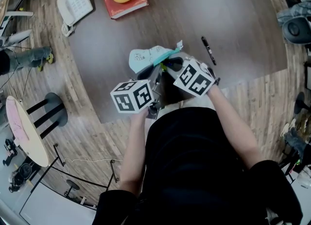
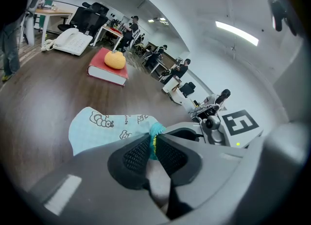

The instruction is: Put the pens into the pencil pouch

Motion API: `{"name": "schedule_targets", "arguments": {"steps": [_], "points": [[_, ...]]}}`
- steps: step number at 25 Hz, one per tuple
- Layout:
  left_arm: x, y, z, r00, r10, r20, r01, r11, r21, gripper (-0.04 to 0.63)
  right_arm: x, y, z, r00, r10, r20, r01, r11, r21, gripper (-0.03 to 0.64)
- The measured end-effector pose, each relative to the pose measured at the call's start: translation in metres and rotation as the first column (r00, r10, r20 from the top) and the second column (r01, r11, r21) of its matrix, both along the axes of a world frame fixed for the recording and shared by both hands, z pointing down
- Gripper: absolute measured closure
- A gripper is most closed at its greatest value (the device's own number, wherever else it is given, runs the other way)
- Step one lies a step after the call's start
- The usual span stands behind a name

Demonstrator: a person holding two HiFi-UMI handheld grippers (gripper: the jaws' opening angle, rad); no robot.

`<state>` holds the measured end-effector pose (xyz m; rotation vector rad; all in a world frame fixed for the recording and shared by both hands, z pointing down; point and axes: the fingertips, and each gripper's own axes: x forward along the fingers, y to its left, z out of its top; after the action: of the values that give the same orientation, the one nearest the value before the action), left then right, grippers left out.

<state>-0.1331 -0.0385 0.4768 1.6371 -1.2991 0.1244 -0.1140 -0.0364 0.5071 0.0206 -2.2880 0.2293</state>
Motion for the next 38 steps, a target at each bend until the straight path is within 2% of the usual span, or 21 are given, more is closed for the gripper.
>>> {"name": "schedule_targets", "arguments": {"steps": [14, 23, 32, 38], "points": [[0.002, 0.000, -0.001, 1.000, 0.008, 0.006, -0.008, 1.000, 0.001, 0.563, 0.006, -0.001, -0.003, 1.000, 0.018, 0.008, -0.017, 1.000, -0.001, 0.569], [0.003, -0.003, 0.002, 1.000, 0.019, 0.011, -0.019, 1.000, 0.000, 0.563, 0.020, -0.006, -0.007, 0.998, 0.062, 0.008, -0.063, 0.998, 0.003, 0.569], [0.008, -0.013, 0.007, 0.999, 0.049, 0.019, -0.048, 0.999, -0.007, 0.563, 0.051, -0.027, -0.007, 0.986, 0.165, 0.003, -0.165, 0.986, 0.014, 0.569], [0.014, -0.017, 0.010, 0.997, 0.078, 0.027, -0.078, 0.997, -0.017, 0.563, 0.086, -0.047, -0.001, 0.957, 0.288, -0.013, -0.288, 0.957, 0.016, 0.569]]}}
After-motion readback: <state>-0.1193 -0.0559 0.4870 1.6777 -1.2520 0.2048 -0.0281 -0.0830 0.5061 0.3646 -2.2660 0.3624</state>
